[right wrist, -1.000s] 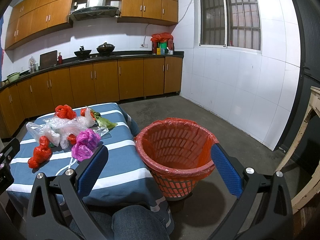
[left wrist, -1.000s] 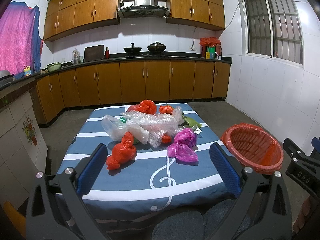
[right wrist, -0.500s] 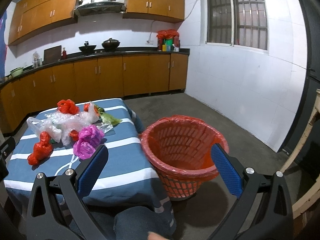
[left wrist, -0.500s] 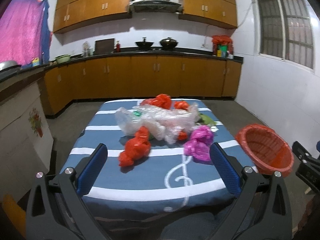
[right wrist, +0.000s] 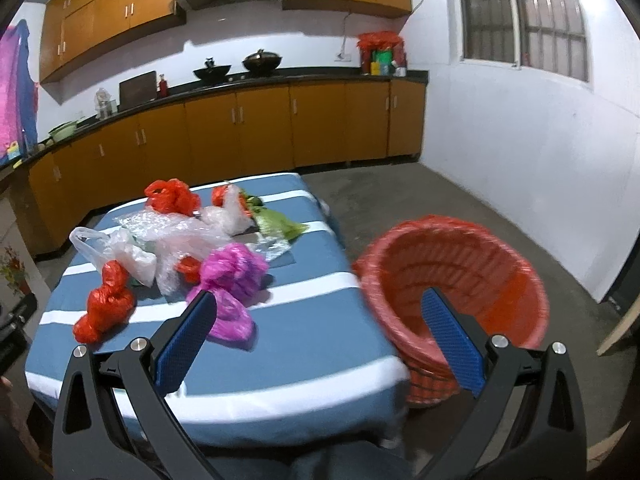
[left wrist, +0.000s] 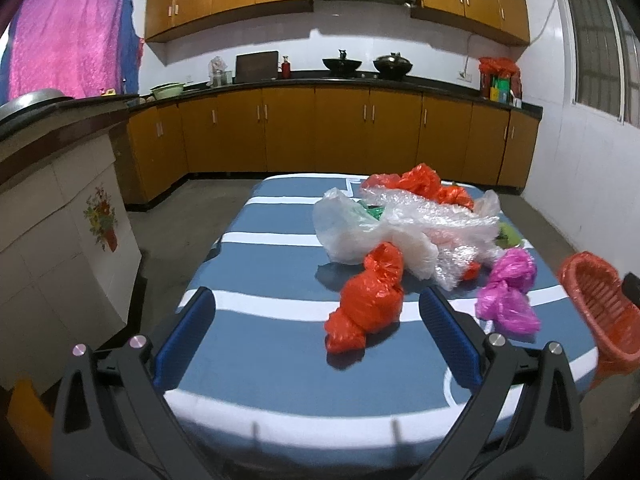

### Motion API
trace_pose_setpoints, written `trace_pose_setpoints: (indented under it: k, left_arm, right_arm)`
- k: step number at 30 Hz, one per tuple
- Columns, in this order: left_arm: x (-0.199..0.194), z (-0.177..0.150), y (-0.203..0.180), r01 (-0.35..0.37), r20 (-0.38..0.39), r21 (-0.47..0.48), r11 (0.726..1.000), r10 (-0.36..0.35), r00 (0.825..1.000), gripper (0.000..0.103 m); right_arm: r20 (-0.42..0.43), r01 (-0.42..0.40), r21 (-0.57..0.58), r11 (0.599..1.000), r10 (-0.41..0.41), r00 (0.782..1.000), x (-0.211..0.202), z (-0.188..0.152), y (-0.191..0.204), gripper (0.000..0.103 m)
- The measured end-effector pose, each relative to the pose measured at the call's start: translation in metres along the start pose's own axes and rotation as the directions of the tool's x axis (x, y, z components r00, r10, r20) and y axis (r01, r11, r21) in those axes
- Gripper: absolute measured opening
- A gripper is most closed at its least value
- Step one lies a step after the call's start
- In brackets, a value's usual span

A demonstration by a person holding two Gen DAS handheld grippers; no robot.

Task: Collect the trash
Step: 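Grasp the red bag with the left tool while the right tool grasps the pink bag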

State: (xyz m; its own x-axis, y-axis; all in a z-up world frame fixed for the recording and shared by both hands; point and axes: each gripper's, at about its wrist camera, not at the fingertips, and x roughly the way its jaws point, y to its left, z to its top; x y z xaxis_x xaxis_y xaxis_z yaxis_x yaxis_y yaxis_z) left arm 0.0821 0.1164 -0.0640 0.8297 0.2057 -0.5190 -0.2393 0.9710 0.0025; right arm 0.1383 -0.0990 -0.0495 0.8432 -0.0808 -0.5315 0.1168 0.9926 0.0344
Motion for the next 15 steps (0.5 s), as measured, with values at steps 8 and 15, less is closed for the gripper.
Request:
trace_pose_setpoints:
  k: [8,15]
  left_arm:
    - [0.064,0.006,-0.019,0.079,-0.097,0.030,0.996,-0.076,0.992,0.088]
    - [0.112,0.001,-0.029,0.116,-0.191,0.047,0.992,-0.105,0.976,0.078]
  right_arm:
    - [-0.088,-0.062,-0.023,0.998,0.059,0.994,0.067,0.001,0.040,0.092]
    - [-0.167,-0.068,0.010,0.998,0.069,0.984,0.112,0.000,0.054,0.086]
